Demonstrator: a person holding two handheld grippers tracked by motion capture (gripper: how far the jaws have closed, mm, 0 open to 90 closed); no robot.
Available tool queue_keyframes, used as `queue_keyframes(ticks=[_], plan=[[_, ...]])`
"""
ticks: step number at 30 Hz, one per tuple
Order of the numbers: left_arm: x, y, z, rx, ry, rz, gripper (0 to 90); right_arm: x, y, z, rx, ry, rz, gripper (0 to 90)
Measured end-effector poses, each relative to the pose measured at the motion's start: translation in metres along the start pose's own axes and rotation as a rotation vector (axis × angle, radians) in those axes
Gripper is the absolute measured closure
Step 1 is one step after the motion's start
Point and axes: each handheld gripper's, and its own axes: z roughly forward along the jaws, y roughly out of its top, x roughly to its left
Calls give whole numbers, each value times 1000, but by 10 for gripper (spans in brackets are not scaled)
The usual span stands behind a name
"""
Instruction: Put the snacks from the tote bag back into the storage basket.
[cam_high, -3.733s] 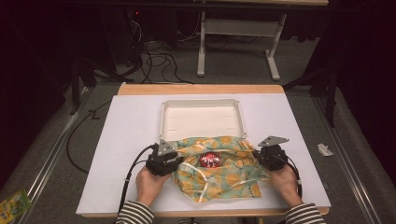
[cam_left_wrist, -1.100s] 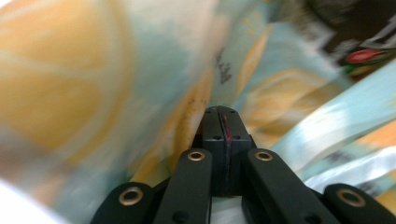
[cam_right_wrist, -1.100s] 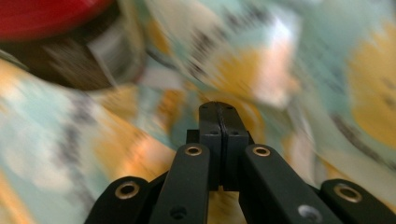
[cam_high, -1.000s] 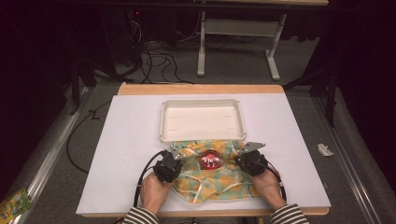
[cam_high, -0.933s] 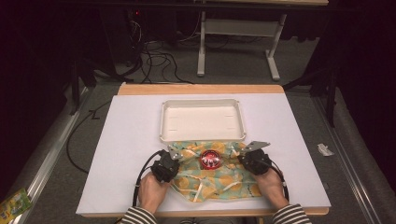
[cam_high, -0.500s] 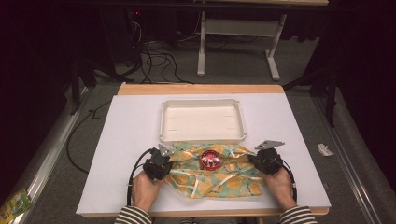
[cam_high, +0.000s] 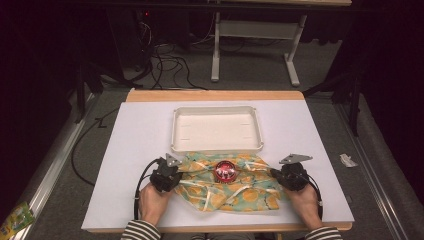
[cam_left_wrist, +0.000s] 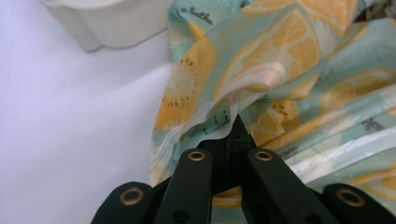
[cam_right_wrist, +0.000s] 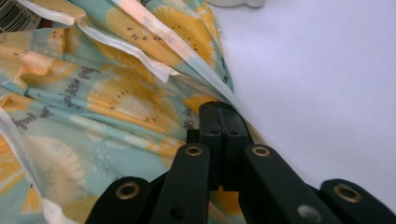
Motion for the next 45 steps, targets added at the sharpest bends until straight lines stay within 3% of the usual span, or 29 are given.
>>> queue_keyframes(ticks=[4, 6, 12, 15, 18, 19, 22, 24, 29, 32, 35, 37, 38, 41, 43, 45], plan=[[4, 1, 3, -23, -10, -31, 900, 2, -3, -1, -14, -19, -2, 900], [0, -1, -1, -27, -21, -14, 900, 3, -4, -1, -18, -23, -7, 900], [-21, 1, -16, -97, -54, 10, 725, 1, -4, -1, -11, -8, 3, 900], [-24, 1, -14, -101, -74, -7, 689, 2, -5, -1, -23, -12, 1, 900], [-23, 4, -14, -101, -134, -44, 594, 1, -4, -1, -18, -10, 0, 900], [-23, 5, -13, -99, -133, -46, 579, 1, -3, 0, -11, -8, 5, 900], [-21, 6, -5, -70, -104, -53, 574, 0, -2, 0, -1, 1, 3, 900], [-21, 6, 3, -34, -35, -26, 613, -2, -2, 0, -7, 15, 0, 900], [-20, 2, 4, -29, 5, -31, 737, -3, -4, 0, -19, 23, -4, 900], [-13, 0, 3, -28, 6, -35, 849, -5, -7, 0, -37, 34, -10, 900], [-10, 2, 1, 4, 49, 0, 900, -5, -7, 0, -33, 35, -18, 900], [-11, 6, 1, 19, 90, 35, 900, -11, -6, 0, -27, 71, 21, 900], [-9, 7, 1, 25, 86, 37, 900, -13, -6, 0, -27, 82, 32, 900], [-5, 7, 1, 30, 81, 51, 900, -6, -9, 0, -42, 29, -12, 900], [-4, 6, 0, 25, 80, 54, 900, -10, -9, 0, -45, 56, 19, 900], [0, 5, 0, 12, 63, 39, 900, -9, -10, -1, -47, 51, 8, 900]])
